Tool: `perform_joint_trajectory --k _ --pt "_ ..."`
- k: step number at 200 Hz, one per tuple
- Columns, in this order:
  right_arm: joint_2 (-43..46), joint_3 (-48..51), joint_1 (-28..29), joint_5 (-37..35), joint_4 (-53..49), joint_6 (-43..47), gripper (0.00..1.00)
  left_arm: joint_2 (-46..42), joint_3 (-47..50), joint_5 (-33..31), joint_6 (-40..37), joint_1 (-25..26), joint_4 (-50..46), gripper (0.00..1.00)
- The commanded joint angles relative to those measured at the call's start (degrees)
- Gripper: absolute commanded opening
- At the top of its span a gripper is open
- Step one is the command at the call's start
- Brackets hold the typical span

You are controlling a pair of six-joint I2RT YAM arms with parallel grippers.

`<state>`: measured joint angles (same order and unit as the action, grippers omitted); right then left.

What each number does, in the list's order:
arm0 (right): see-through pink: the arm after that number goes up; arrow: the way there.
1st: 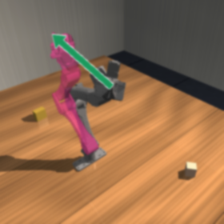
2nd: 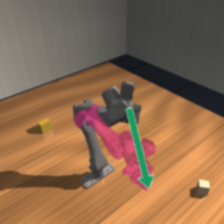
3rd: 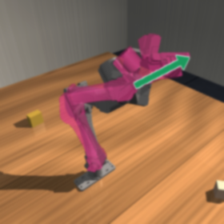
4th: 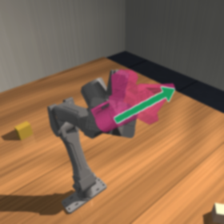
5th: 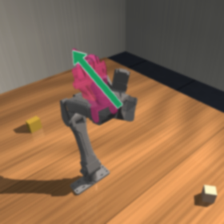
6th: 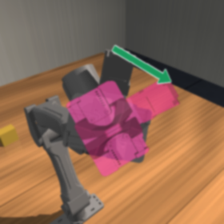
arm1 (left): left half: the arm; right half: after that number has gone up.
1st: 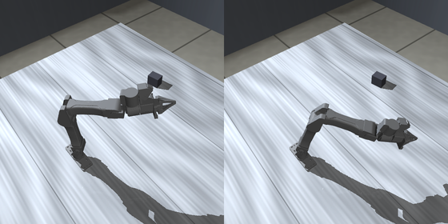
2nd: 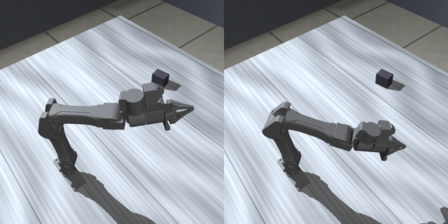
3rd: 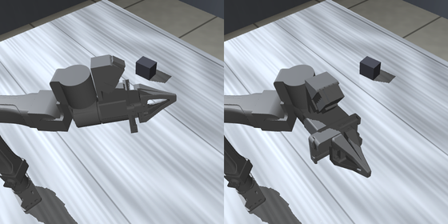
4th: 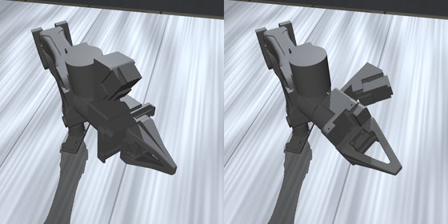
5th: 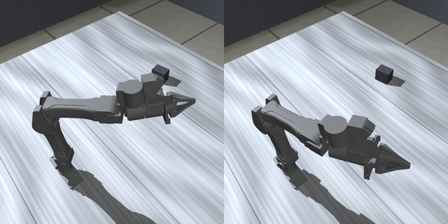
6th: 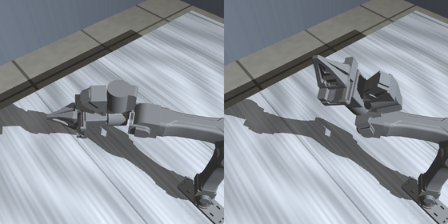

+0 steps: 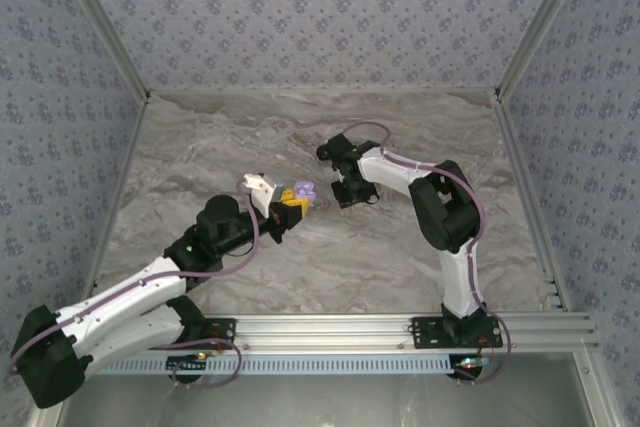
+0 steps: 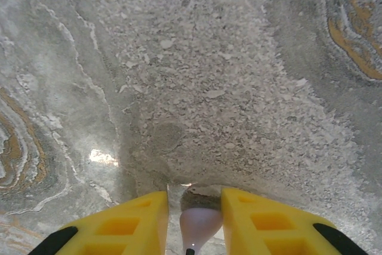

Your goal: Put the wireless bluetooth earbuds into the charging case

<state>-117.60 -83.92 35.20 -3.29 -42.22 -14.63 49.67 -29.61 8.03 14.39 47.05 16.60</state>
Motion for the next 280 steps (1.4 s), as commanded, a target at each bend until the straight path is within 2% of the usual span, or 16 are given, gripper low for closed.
perform_joint_trajectory --k 1,41,84,190,280 --pt "-2.9 -0.3 0.9 0.8 -3.2 -1.1 0.28 -0.2 -1.5 -0.8 0.1 0.5 1.6 0.11" --pt "-2.6 -0.1 0.9 -0.3 -2.9 -0.6 0.23 0.3 -1.4 -0.8 0.1 0.4 1.7 0.11" --pt "1.0 2.9 0.2 1.5 1.5 -0.5 0.22 2.9 -1.1 -1.9 0.8 0.4 2.4 0.1" --pt "15.0 15.1 -4.6 15.9 17.0 -1.2 0.22 13.9 1.5 0.6 5.0 -2.9 13.9 0.09" --pt "27.3 22.4 -8.2 24.7 22.9 -4.6 0.22 18.6 5.1 -0.3 3.3 -3.9 24.5 0.1"
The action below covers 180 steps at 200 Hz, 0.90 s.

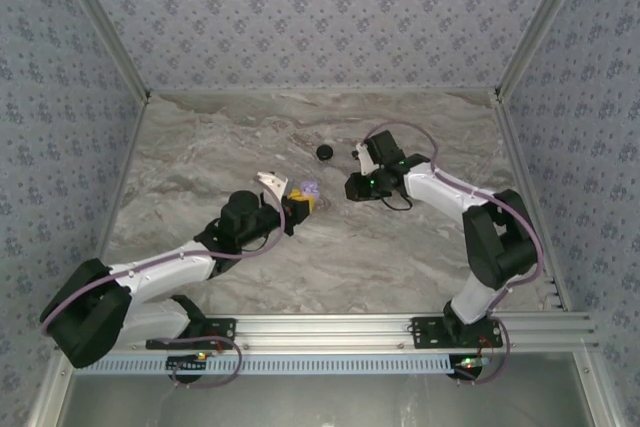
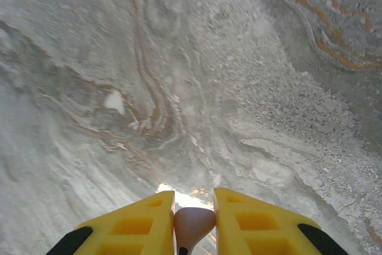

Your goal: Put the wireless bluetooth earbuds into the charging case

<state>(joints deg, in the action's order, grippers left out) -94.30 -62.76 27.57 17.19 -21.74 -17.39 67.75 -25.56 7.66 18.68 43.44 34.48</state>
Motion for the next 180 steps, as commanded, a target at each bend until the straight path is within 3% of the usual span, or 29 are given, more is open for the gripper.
perform_joint_trajectory --k 1,103,180 --pt "4.0 1.3 -0.6 4.3 2.5 -1.8 0.22 0.6 1.1 0.1 -1.0 -0.3 6.8 0.1" --pt "13.1 2.5 -0.1 11.1 9.1 -5.3 0.23 4.3 3.7 -0.9 -3.4 -0.3 16.2 0.1" --pt "14.5 1.3 3.2 10.9 11.5 -6.1 0.24 7.5 3.2 -1.1 -2.4 0.1 20.6 0.1"
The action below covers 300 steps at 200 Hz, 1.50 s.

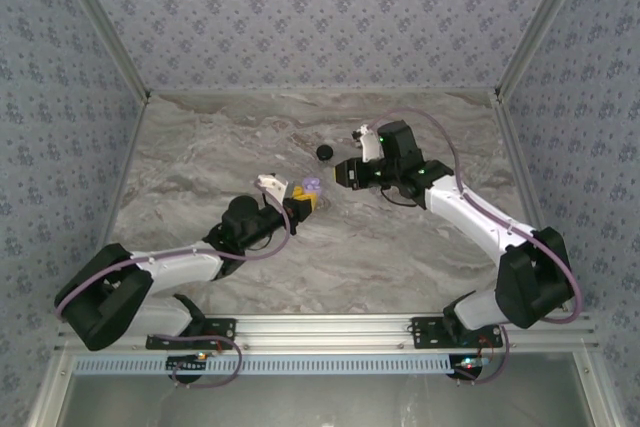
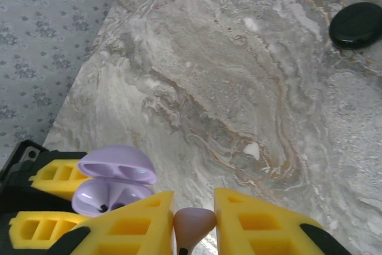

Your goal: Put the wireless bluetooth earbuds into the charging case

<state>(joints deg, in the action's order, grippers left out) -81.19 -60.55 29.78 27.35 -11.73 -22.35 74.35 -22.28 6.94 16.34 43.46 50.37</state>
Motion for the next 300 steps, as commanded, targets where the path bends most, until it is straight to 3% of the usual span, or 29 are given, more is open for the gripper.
perform_joint_trajectory --k 1,300 --pt "1.4 -0.9 1.0 0.7 1.5 -1.1 0.24 0.9 0.0 -0.5 0.0 0.1 4.8 0.1" --pt "0.9 -0.9 5.2 -2.6 7.8 -5.4 0.24 3.9 -2.7 -1.8 1.6 2.7 8.8 0.11"
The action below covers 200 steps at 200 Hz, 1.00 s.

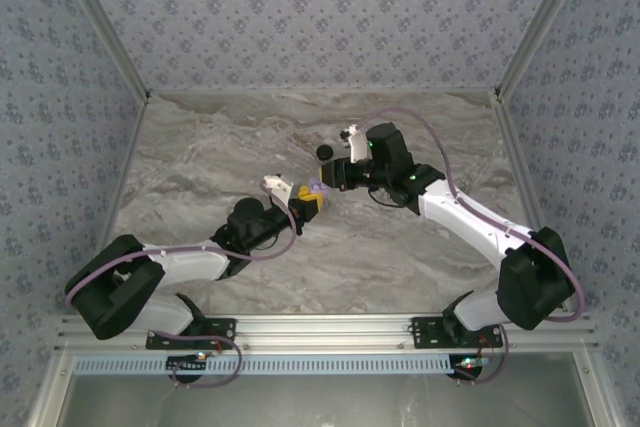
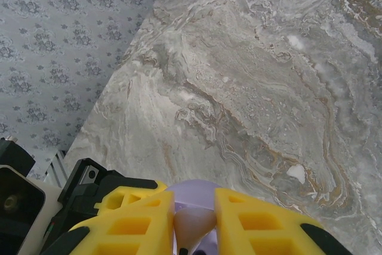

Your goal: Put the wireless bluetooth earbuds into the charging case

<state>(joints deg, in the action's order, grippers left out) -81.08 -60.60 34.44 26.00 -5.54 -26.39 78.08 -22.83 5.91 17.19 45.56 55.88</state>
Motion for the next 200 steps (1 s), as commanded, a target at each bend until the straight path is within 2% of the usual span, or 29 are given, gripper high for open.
perform_joint_trajectory --k 1,200 --pt "0.8 -0.9 0.5 -1.2 1.6 -1.4 0.24 0.1 -2.1 -0.8 0.8 0.6 3.3 0.11" --pt "0.2 0.1 0.8 -2.2 1.9 -1.6 0.24 -0.6 -2.8 -1.6 2.0 0.8 3.3 0.11"
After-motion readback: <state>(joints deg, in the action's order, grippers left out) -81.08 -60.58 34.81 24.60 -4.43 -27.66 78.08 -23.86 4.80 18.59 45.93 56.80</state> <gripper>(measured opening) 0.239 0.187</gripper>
